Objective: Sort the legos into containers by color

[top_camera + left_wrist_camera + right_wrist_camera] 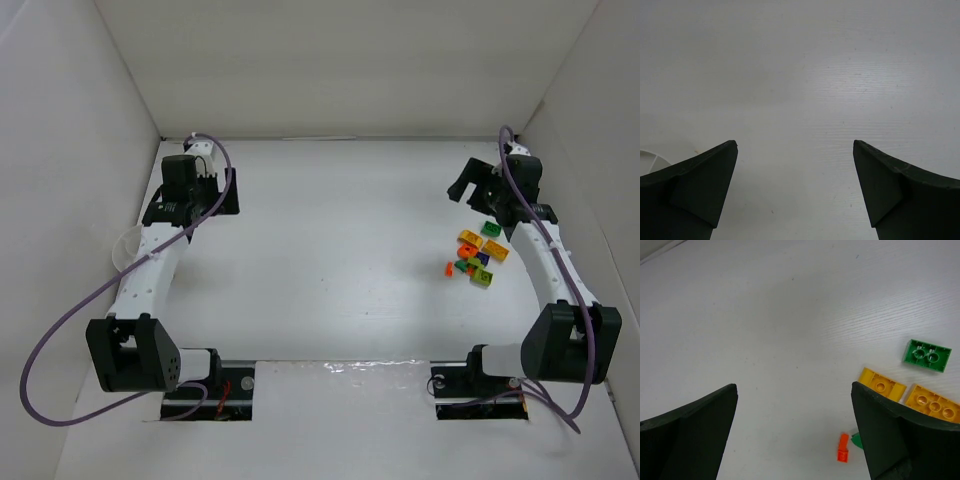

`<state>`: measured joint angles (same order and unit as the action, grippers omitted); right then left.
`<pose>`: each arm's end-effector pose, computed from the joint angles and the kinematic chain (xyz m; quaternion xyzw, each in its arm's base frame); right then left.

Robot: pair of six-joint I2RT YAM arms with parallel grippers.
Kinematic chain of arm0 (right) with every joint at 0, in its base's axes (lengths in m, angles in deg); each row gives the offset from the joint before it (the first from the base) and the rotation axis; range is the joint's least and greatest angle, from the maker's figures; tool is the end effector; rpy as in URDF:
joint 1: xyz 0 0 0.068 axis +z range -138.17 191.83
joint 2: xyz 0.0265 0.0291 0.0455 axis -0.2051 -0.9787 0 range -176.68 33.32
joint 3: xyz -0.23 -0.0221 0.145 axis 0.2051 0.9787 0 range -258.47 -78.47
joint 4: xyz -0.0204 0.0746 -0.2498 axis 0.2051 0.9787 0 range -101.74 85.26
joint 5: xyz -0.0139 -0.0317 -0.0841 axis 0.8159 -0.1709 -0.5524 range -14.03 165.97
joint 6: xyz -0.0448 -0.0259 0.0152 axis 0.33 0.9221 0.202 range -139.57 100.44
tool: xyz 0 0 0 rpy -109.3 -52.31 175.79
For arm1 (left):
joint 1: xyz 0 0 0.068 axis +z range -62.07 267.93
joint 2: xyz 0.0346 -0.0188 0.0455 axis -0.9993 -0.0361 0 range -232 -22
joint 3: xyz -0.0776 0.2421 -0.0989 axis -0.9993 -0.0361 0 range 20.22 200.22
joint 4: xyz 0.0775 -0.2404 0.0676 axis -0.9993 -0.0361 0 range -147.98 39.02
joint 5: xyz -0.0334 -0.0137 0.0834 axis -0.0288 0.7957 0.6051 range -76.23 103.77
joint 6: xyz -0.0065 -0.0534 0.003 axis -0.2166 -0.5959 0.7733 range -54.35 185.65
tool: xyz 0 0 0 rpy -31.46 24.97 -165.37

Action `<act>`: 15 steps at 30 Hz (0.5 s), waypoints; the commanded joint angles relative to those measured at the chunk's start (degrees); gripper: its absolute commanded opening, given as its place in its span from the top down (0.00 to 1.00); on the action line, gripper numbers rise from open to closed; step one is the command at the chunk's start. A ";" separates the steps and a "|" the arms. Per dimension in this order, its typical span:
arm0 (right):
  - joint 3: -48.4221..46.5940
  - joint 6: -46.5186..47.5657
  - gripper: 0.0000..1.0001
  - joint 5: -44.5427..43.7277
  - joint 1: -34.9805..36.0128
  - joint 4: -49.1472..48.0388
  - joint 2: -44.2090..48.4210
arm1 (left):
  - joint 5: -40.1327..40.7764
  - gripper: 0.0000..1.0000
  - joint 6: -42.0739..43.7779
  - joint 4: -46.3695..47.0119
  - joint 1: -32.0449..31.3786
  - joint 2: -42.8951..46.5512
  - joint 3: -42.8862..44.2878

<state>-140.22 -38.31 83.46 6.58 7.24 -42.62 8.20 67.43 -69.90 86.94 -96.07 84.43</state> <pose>0.2988 -0.0228 0.3078 0.1520 0.8650 0.1128 0.4648 0.2950 -0.0085 0.3319 0.0455 0.8588 -0.0382 0.5089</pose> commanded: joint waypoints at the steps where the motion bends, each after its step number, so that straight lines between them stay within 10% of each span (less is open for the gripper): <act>1: -0.65 3.35 0.00 -1.50 0.16 -0.17 0.27 | -1.81 0.00 1.47 0.90 0.20 1.82 0.21; 15: -0.38 18.73 0.02 -1.52 -9.85 5.26 -0.78 | 2.30 0.00 13.68 -0.42 -9.81 0.59 7.77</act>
<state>-139.37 -24.25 80.42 -1.58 9.78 -42.57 7.83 78.16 -70.60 78.83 -95.26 88.32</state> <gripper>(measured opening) 0.987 0.997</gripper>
